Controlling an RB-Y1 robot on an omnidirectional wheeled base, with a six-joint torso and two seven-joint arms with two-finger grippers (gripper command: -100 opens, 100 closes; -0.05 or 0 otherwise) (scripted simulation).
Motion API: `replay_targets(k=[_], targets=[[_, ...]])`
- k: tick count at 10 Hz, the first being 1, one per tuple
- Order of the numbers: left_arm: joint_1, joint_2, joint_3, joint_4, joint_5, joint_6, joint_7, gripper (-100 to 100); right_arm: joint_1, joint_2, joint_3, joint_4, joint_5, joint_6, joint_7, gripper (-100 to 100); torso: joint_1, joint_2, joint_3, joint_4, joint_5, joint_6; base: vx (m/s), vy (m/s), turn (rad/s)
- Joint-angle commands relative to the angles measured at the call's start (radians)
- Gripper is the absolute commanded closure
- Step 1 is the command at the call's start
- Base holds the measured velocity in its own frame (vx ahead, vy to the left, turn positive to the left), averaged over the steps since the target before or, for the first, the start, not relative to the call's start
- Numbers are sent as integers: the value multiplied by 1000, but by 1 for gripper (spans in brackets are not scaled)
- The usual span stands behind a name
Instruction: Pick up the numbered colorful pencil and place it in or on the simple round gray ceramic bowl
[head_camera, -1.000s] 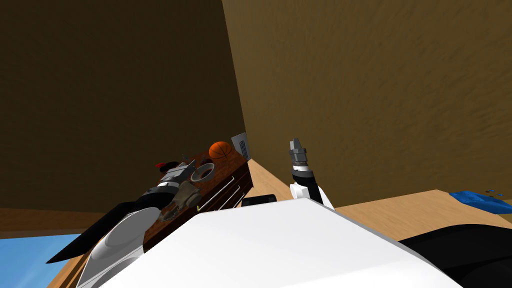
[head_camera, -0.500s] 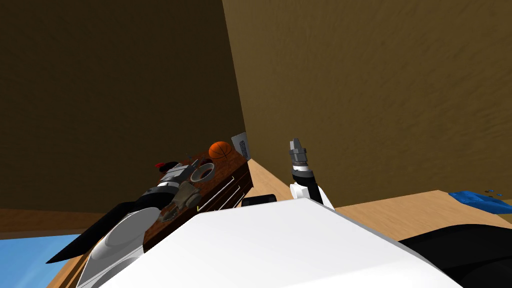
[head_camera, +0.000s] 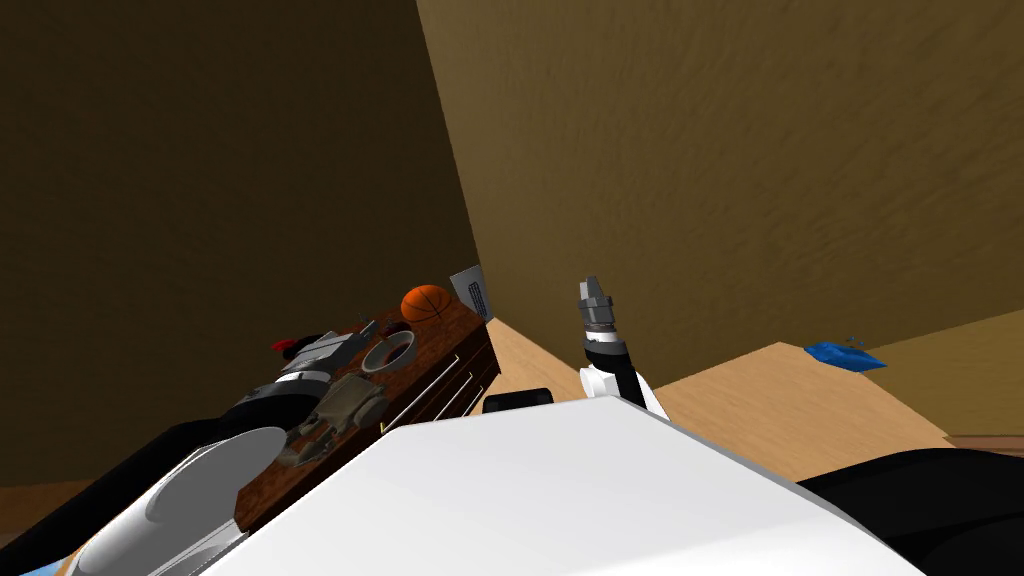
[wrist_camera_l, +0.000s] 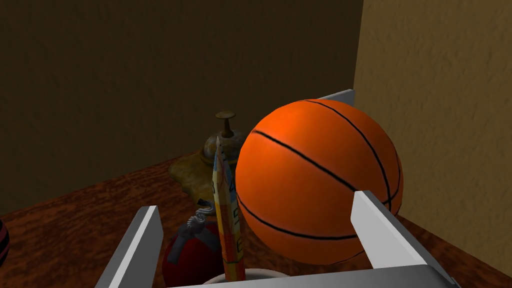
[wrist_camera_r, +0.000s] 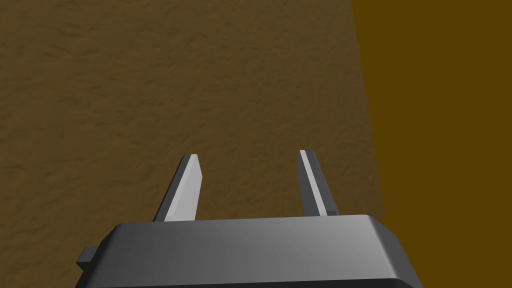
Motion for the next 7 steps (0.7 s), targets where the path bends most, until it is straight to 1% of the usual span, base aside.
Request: replay_targets(k=[1, 2, 3, 4, 5, 6, 7], targets=[[-8, 28, 50, 7, -8, 22, 49, -100, 0, 0, 0, 0, 0, 0, 0, 0, 0, 0, 0, 0, 0, 0, -50, -36, -291], [-8, 28, 59, 7, -8, 22, 49, -100, 0, 0, 0, 0, 0, 0, 0, 0, 0, 0, 0, 0, 0, 0, -40, -22, -64], [-9, 40, 94, 7, -16, 34, 76, -100, 0, 0, 0, 0, 0, 0, 0, 0, 1, 0, 0, 0, 0, -1, -34, -28, -115], [-11, 52, 121, 7, -23, 45, 104, -100, 0, 0, 0, 0, 0, 0, 0, 0, 1, 0, 0, 0, 0, 0, -48, -28, -239], [-11, 52, 129, 7, -23, 45, 104, -100, 0, 0, 0, 0, 0, 0, 0, 0, 1, 0, 0, 0, 0, 0, -43, -23, -102], [-12, 64, 164, 7, -30, 57, 132, -100, 0, 0, 0, 0, 0, 0, 0, 0, 1, 0, 0, 0, 0, -1, -45, -37, -152], [-14, 77, 192, 7, -38, 69, 158, -100, 0, 0, 0, 0, 0, 0, 0, 0, 0, 0, 0, 0, 0, 0, -59, -48, -280]])
